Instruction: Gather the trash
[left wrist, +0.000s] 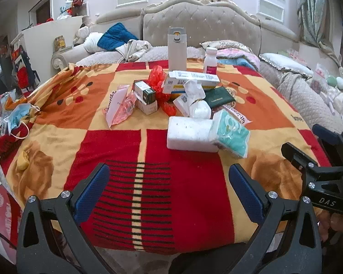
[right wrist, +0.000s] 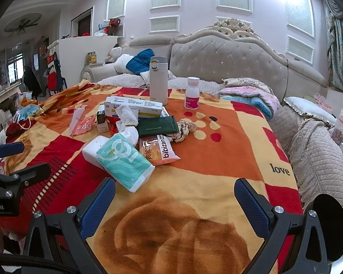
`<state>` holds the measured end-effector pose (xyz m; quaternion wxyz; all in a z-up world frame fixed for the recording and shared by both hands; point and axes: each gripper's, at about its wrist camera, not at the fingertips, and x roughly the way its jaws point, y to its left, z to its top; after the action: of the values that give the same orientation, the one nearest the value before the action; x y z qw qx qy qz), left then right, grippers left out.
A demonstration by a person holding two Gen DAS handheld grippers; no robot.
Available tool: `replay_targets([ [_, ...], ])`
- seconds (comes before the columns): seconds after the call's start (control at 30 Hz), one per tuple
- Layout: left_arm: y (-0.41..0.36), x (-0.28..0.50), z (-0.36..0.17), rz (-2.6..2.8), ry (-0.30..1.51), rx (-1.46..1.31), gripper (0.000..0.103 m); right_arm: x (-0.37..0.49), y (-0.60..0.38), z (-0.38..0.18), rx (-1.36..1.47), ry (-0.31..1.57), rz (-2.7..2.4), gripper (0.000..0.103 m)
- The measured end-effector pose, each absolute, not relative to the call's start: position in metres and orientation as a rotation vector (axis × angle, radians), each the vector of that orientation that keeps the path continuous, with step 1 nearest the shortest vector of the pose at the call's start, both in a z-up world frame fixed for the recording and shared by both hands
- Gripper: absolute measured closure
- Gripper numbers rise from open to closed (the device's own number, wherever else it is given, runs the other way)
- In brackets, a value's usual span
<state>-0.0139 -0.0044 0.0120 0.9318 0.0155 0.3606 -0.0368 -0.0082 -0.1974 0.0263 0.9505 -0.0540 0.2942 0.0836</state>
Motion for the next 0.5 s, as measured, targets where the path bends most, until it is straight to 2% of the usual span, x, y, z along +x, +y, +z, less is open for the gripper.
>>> replay_targets([
  [0.5, -0.007, -0.029, 0.017, -0.074, 0.732, 0.048, 0.0, -0.005, -0.198, 0.025, -0.106, 0.617, 0.158, 0.0],
])
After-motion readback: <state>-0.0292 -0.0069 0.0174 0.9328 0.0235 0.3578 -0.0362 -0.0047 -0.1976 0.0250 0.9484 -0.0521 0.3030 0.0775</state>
